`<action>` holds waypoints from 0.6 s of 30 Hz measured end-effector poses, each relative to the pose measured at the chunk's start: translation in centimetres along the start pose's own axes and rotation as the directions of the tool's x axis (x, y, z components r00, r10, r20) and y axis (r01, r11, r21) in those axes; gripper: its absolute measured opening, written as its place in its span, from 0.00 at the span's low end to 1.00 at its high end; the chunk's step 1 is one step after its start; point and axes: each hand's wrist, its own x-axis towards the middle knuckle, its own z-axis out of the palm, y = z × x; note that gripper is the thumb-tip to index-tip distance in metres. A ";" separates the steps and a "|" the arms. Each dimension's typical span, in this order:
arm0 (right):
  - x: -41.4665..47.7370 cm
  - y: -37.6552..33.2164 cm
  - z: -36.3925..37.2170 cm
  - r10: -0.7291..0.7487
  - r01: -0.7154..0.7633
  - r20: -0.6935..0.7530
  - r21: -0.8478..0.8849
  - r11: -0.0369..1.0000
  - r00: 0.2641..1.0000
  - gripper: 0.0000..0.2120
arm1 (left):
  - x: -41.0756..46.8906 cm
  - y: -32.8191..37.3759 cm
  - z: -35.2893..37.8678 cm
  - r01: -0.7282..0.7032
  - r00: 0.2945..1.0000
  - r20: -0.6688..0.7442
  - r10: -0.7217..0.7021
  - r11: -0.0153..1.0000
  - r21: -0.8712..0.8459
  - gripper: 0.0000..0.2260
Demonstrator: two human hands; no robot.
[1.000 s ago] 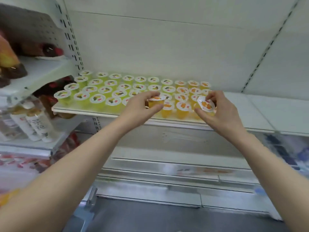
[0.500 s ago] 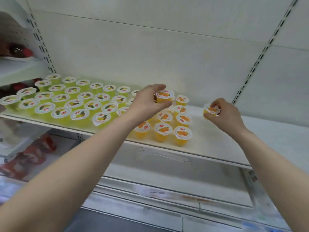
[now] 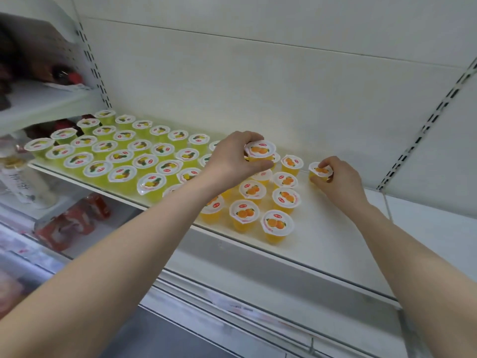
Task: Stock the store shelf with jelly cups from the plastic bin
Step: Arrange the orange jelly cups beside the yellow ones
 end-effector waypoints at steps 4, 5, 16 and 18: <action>0.2 0.4 0.1 -0.051 0.053 0.035 -0.040 0.998 0.998 0.14 | 0.4 0.1 0.9 -0.041 0.999 0.035 0.039 0.998 0.048 0.26; 0.2 0.6 -0.1 -0.075 0.079 0.057 -0.070 0.994 0.996 0.15 | 0.5 0.2 1.2 -0.052 0.998 0.049 0.049 0.996 0.066 0.26; -1.4 2.8 -5.3 -0.258 0.235 0.001 -0.415 0.879 0.966 0.25 | 3.4 4.7 9.0 -0.282 0.943 0.267 0.200 0.904 0.320 0.23; -1.7 3.3 -5.7 -0.261 0.233 -0.002 -0.439 0.867 0.965 0.25 | 3.6 4.7 10.3 -0.310 0.929 0.322 0.184 0.862 0.402 0.24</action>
